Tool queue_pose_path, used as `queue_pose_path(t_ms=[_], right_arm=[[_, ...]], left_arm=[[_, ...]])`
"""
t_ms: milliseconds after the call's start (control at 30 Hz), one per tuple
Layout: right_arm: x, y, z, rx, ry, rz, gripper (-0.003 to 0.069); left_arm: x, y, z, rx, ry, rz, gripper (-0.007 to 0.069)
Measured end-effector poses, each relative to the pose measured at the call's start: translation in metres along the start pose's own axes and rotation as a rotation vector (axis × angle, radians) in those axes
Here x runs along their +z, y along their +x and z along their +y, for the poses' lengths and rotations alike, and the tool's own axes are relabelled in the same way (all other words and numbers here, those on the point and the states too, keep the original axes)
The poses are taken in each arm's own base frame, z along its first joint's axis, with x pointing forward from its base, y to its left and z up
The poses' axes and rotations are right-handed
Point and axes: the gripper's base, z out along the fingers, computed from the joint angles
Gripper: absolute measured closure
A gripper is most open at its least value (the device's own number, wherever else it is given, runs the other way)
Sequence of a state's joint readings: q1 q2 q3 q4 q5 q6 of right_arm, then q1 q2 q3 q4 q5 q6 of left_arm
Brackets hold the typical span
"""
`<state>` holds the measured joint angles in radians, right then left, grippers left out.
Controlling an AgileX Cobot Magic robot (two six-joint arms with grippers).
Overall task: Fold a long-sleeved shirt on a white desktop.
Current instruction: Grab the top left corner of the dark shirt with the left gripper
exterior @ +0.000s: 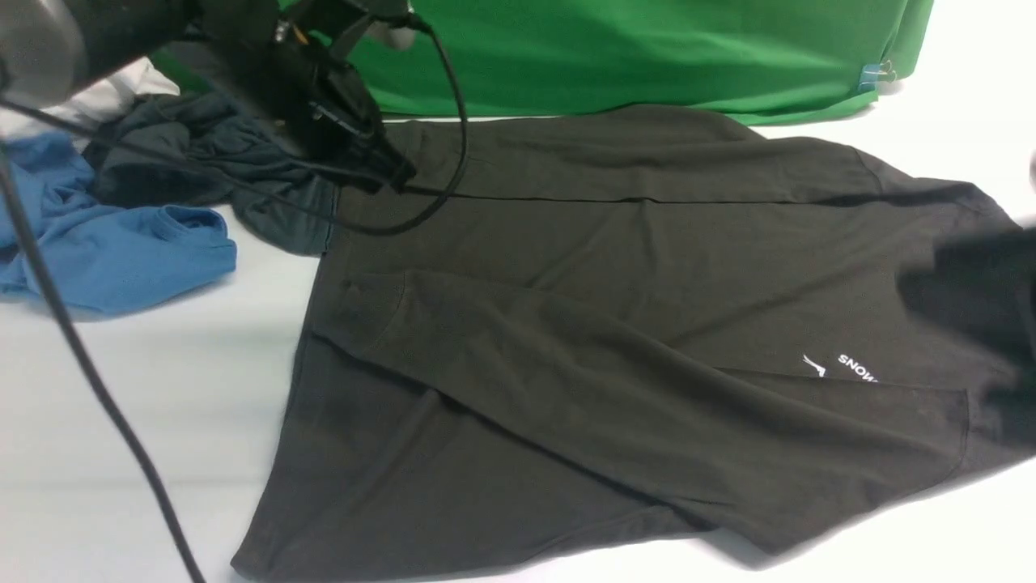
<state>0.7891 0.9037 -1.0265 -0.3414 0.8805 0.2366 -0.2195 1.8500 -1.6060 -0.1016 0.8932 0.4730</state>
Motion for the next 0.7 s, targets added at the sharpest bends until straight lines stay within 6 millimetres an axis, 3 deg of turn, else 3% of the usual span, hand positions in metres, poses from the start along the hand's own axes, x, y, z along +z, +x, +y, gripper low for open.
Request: queue_pose_path(t_ms=[67, 167, 233, 333, 367, 500, 700], right_arm=[[-0.009, -0.022, -0.003, -0.028, 0.006, -0.065, 0.0423], [-0.016, -0.035, -0.005, -0.053, 0.013, -0.099, 0.0423], [-0.018, -0.036, -0.006, -0.059, 0.016, -0.096, 0.0423], [-0.018, -0.03, -0.007, -0.066, 0.032, -0.023, 0.0423], [-0.018, -0.03, -0.007, -0.067, 0.032, -0.023, 0.0423], [-0.019, -0.023, -0.009, -0.071, 0.047, 0.062, 0.0421], [-0.019, -0.018, -0.01, -0.072, 0.057, 0.114, 0.0421]], left_arm=[[0.01, -0.011, 0.007, 0.017, -0.005, -0.017, 0.0458], [0.032, -0.019, 0.018, 0.039, -0.022, -0.022, 0.0344], [0.044, -0.025, 0.026, 0.086, -0.056, -0.035, 0.0273], [0.087, -0.025, 0.05, 0.334, -0.136, -0.018, 0.0172], [0.088, -0.026, 0.051, 0.366, -0.142, -0.023, 0.017], [0.128, -0.017, 0.064, 0.612, -0.192, -0.023, 0.0168], [0.165, -0.01, 0.069, 0.75, -0.26, -0.04, 0.0221]])
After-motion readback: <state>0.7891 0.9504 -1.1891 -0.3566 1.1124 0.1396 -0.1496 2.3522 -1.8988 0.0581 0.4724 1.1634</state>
